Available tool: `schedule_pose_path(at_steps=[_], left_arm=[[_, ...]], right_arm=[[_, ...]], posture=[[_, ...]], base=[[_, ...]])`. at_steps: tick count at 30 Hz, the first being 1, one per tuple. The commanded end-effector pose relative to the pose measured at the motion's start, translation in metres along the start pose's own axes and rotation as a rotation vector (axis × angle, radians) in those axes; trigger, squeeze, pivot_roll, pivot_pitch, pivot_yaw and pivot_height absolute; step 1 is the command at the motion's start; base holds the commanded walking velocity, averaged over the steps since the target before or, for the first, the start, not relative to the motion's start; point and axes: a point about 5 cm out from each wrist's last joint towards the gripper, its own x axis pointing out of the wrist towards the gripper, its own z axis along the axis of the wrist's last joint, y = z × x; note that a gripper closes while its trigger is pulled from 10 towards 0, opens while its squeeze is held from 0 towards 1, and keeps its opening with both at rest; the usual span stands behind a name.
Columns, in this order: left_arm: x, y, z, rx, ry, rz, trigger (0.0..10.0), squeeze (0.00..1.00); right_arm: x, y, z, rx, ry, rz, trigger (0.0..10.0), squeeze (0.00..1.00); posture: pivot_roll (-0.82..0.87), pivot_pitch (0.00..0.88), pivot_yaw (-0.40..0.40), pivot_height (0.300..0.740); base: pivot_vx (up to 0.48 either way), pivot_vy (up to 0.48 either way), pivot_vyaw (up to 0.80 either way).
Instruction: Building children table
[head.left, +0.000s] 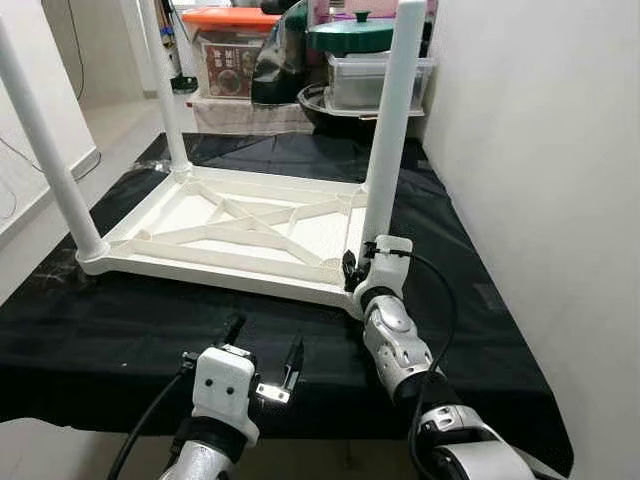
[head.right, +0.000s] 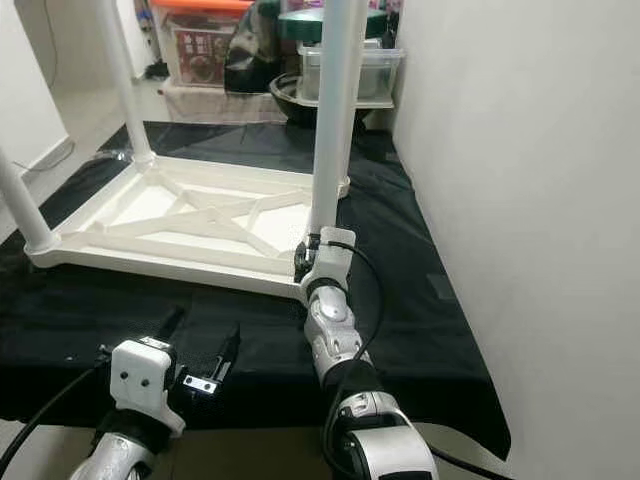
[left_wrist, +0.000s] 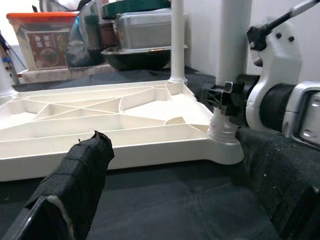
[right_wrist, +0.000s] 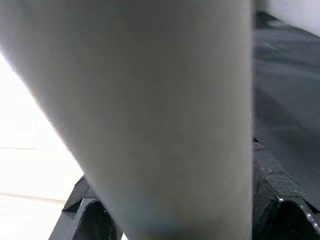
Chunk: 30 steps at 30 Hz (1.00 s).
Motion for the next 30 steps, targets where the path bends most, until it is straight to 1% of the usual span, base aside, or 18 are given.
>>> schedule_pose_path(at_steps=[1,3,4,7,8,9,10,15,16,19,20,22,23,24,27,28,30], left_arm=[[-0.001,-0.001,-0.003,-0.003,0.015,-0.004,10.0,0.00],[-0.001,-0.001,-0.003,-0.003,0.015,-0.004,10.0,0.00],[-0.001,-0.001,-0.004,-0.003,0.016,-0.005,10.0,0.00],[-0.001,-0.001,-0.004,-0.003,0.016,-0.005,10.0,0.00],[-0.001,-0.001,-0.004,-0.004,0.016,-0.007,10.0,0.00],[-0.001,-0.001,-0.004,-0.004,0.016,-0.007,10.0,0.00],[0.000,-0.001,-0.005,-0.004,0.016,-0.007,10.0,0.00],[0.000,-0.001,-0.005,-0.004,0.016,-0.007,10.0,0.00],[0.001,-0.001,-0.005,-0.003,0.016,-0.008,10.0,0.00],[0.001,-0.001,-0.005,-0.003,0.016,-0.008,10.0,0.00],[0.001,-0.001,-0.005,0.000,0.014,-0.008,10.0,0.00],[0.001,-0.001,-0.005,0.000,0.014,-0.008,10.0,0.00],[0.000,-0.001,-0.005,0.001,0.013,-0.008,10.0,0.00],[0.000,-0.002,-0.005,0.001,0.013,-0.009,10.0,0.00],[0.000,-0.002,-0.005,0.001,0.013,-0.009,10.0,0.00],[0.000,-0.002,-0.005,0.002,0.013,-0.010,10.0,0.00],[0.000,-0.002,-0.005,0.002,0.013,-0.010,10.0,0.00]], right_arm=[[0.002,0.016,0.005,-0.014,-0.029,0.102,10.0,0.00],[0.002,0.016,0.005,-0.014,-0.029,0.102,10.0,0.00],[0.001,0.016,0.006,-0.013,-0.009,0.262,10.0,0.00],[0.001,0.016,0.006,-0.013,-0.009,0.262,10.0,0.00],[0.001,0.014,0.009,-0.006,0.044,0.481,10.0,0.00],[0.001,0.014,0.009,-0.006,0.044,0.481,10.0,0.00],[-0.004,0.017,0.017,-0.047,0.130,0.794,10.0,0.00],[-0.004,0.017,0.017,-0.047,0.130,0.794,10.0,0.00],[-0.012,0.020,0.022,-0.077,0.205,1.041,10.0,0.00],[-0.012,0.020,0.022,-0.077,0.205,1.041,10.0,0.00],[-0.017,0.027,0.023,-0.127,0.269,1.216,10.0,0.00],[-0.017,0.027,0.023,-0.127,0.269,1.216,10.0,0.00],[-0.020,0.036,0.019,-0.179,0.301,1.291,10.0,0.00],[-0.022,0.043,0.014,-0.191,0.311,1.328,10.0,0.00],[-0.022,0.043,0.014,-0.191,0.311,1.328,10.0,0.00],[-0.024,0.048,0.011,-0.180,0.316,1.357,10.0,0.00],[-0.024,0.048,0.011,-0.180,0.316,1.357,10.0,0.00]], posture=[[0.05,0.000,-0.036,0.740],[0.05,0.000,-0.036,0.740],[0.04,0.000,-0.034,0.740],[0.04,0.000,-0.034,0.740],[0.04,0.000,-0.032,0.740],[0.04,0.000,-0.032,0.740],[0.04,0.000,-0.032,0.740],[0.04,0.000,-0.032,0.740],[0.04,0.000,-0.032,0.740],[0.04,0.000,-0.032,0.740],[0.06,0.000,-0.040,0.740],[0.06,0.000,-0.040,0.740],[0.06,0.000,-0.039,0.740],[0.06,0.000,-0.042,0.740],[0.06,0.000,-0.042,0.740],[0.06,0.000,-0.042,0.740],[0.06,0.000,-0.042,0.740]], base=[[0.000,0.000,0.00],[0.000,0.000,0.00],[0.000,0.000,0.00],[0.000,0.000,0.00],[0.000,0.000,0.00],[0.000,0.000,0.00],[0.000,0.000,0.00],[0.000,0.000,0.00],[0.000,0.000,0.00],[0.000,0.000,0.00],[0.000,0.000,0.00],[0.000,0.000,0.00],[0.000,0.000,0.00],[0.000,0.000,0.00],[0.000,0.000,0.00],[0.000,0.000,0.00],[0.000,0.000,0.00]])
